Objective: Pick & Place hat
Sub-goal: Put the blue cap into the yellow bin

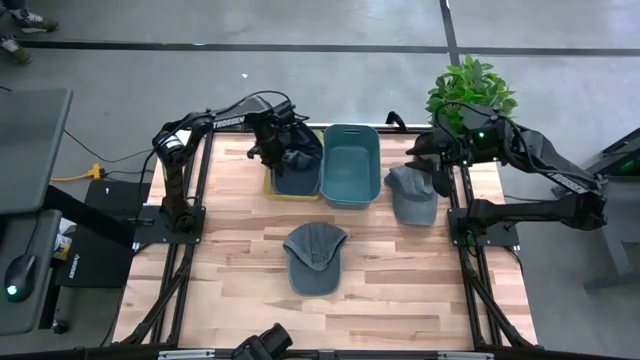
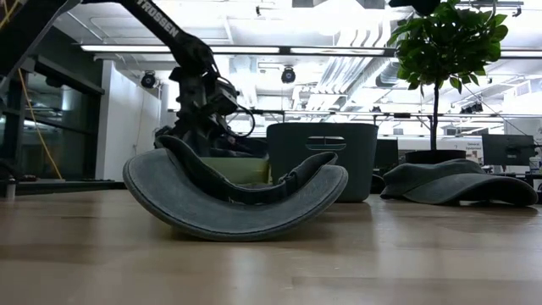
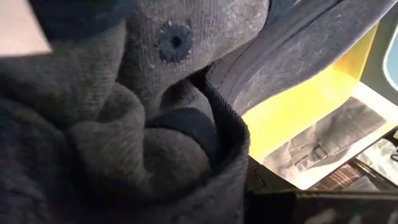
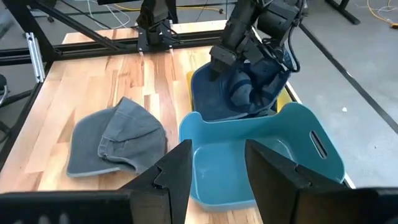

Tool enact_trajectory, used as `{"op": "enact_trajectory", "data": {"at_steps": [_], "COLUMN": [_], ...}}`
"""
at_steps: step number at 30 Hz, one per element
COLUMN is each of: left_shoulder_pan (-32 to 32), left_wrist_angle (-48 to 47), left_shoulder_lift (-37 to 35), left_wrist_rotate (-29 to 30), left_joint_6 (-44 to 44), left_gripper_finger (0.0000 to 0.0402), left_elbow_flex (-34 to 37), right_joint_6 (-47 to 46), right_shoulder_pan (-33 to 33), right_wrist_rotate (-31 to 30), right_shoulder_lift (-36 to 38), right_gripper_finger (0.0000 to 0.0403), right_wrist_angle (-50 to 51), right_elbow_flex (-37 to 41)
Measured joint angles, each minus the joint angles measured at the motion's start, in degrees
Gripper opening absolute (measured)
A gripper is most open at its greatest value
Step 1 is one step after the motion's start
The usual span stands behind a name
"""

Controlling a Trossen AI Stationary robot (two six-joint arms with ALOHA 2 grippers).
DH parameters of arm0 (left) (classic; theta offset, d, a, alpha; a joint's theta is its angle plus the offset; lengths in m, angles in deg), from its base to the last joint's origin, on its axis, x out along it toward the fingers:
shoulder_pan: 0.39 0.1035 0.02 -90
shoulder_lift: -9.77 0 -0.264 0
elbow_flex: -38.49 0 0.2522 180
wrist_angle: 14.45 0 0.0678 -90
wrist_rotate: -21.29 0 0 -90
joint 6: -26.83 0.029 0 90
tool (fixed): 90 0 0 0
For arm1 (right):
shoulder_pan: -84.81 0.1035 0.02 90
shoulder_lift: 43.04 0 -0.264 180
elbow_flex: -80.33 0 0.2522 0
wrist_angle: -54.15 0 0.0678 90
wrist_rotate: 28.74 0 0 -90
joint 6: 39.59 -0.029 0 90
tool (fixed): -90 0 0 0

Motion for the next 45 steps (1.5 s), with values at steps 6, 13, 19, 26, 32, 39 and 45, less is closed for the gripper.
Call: {"op": "enact_trajectory", "data": {"at_steps": [6, 13, 19, 26, 32, 39, 45], "left_shoulder_pan": [-0.1, -0.1, -0.2, -0.1, -0.1, -0.1, -0.7], "left_wrist_angle": [1.6, 1.5, 1.2, 0.4, -3.6, -7.5, -10.1], "left_shoulder_lift": [0.0, 0.0, 0.0, 0.0, 0.0, 0.0, 0.0], "left_wrist_rotate": [1.8, 2.2, 3.1, 2.9, 5.4, 9.4, 8.1], "left_joint_6": [-1.7, -0.8, -0.5, -0.6, -0.5, -1.8, -3.5], "left_gripper_finger": [0.0014, 0.0017, 0.0056, 0.0167, 0.0223, 0.0229, 0.0229], "left_elbow_flex": [1.0, 1.0, 1.0, 0.6, -3.5, -8.6, -12.0], "right_joint_6": [1.1, 2.4, 3.4, 5.1, 6.3, 7.1, 7.2], "right_shoulder_pan": [0.0, 0.0, 0.0, 0.0, 0.0, 0.0, 0.0], "right_wrist_rotate": [0.0, 0.0, 0.5, 0.6, 0.6, 0.7, 0.7], "right_shoulder_lift": [1.1, 1.3, 1.3, 1.3, 1.3, 1.3, 1.3], "right_gripper_finger": [0.0142, 0.0142, 0.0142, 0.0142, 0.0142, 0.0142, 0.0142], "right_wrist_angle": [1.2, 3.7, 4.8, 6.0, 6.3, 6.3, 6.3], "right_elbow_flex": [0.0, 0.0, 0.0, 0.0, 0.0, 0.0, 0.0]}}
